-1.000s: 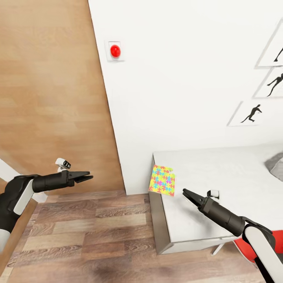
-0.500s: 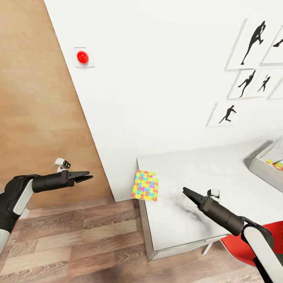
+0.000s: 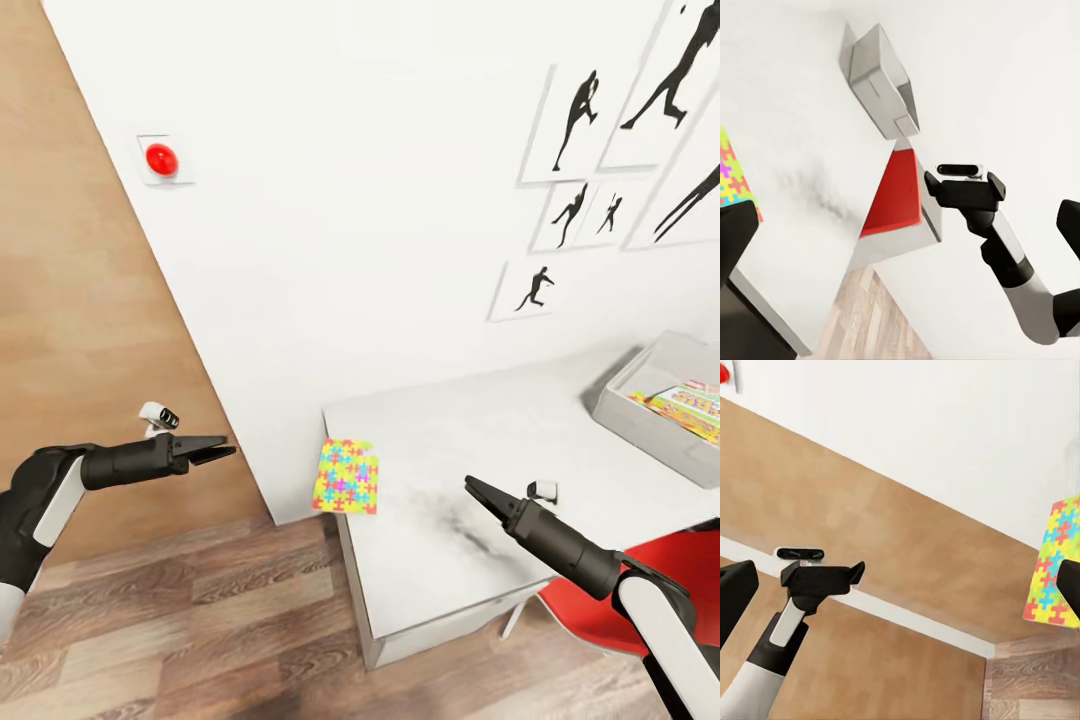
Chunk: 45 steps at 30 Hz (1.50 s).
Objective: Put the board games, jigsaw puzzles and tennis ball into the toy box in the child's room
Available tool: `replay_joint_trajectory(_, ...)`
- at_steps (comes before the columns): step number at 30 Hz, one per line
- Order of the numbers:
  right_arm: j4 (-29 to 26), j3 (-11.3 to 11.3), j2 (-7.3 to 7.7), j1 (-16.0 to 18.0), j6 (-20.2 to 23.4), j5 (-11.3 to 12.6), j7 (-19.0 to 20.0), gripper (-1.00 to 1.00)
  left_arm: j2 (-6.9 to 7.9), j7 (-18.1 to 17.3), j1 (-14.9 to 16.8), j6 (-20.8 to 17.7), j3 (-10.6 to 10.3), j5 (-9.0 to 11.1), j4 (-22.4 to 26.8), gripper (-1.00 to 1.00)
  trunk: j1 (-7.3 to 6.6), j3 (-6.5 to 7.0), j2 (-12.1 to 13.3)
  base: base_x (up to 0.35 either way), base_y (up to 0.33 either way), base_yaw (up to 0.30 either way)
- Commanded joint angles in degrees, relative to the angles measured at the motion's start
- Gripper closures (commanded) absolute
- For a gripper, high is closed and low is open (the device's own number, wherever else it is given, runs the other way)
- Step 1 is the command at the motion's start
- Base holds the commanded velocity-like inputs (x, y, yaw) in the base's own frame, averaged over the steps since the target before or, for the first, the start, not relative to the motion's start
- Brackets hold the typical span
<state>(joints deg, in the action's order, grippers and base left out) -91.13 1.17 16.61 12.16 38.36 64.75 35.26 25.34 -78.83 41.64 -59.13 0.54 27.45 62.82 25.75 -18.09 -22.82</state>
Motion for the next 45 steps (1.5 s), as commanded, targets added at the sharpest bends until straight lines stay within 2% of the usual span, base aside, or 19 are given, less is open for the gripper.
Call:
replay_joint_trajectory(1, 0.0, 0.02, 0.0, 0.06, 0.4, 0.3, -0.04, -1.0, 0.04, -0.08, 0.02, -0.55, -0.01, 0.15, 0.02, -1.0, 0.03, -0.02, -0.1, 0.0, 0.004, -0.198)
replay_joint_trajectory(7, 0.01, -0.1, -0.03, 0.06, 0.37, 0.12, -0.1, -1.0, 0.03, -0.09, 0.02, -0.55, -0.07, 0.2, 0.02, -1.0, 0.03, 0.42, -0.1, 0.0, 0.002, -0.198)
replay_joint_trajectory(12, 0.03, -0.16, -0.11, 0.06, 0.39, -2.63, 0.03, -1.0, 0.06, -0.09, 0.02, -0.57, -0.12, 0.23, 0.02, -1.0, 0.03, 0.79, -0.1, 0.008, 0.049, -0.197)
replay_joint_trajectory(17, -0.01, -0.25, -0.32, 0.06, 0.38, -3.98, 0.29, -1.0, 0.08, -0.09, 0.02, -0.63, -0.1, 0.26, 0.02, -1.0, 0.03, 1.18, -0.1, 0.084, 0.19, -0.189)
replay_joint_trajectory(30, -0.01, -0.45, -1.29, 0.06, 0.31, -4.36, 0.12, -1.0, 0.15, -0.22, -0.01, -0.64, -0.1, 0.31, 0.02, -1.0, 0.03, 2.33, -0.1, 0.024, 0.089, -0.065)
replay_joint_trajectory(35, -0.01, -0.46, -1.31, 0.06, 0.25, -4.4, 0.01, -1.0, 0.15, -1.7, -0.04, -0.6, -0.1, 0.19, 0.02, -1.0, 0.03, 2.8, -0.1, 0.001, 0.029, -0.002)
replay_joint_trajectory(41, -0.01, -0.46, -1.45, 0.06, 0.23, -5.88, -0.09, -1.0, 0.15, -3.11, -0.06, -0.48, -0.1, 0.08, 0.02, -1.0, 0.03, 3.37, -0.1, 0.0, 0.005, 0.0)
replay_joint_trajectory(45, -0.01, -0.4, -2.15, 0.06, 0.29, -6.77, -0.04, -1.0, 0.15, -3.28, -0.06, -0.47, -0.1, 0.0, 0.02, -1.0, 0.03, 3.75, -0.1, 0.0, 0.001, 0.0)
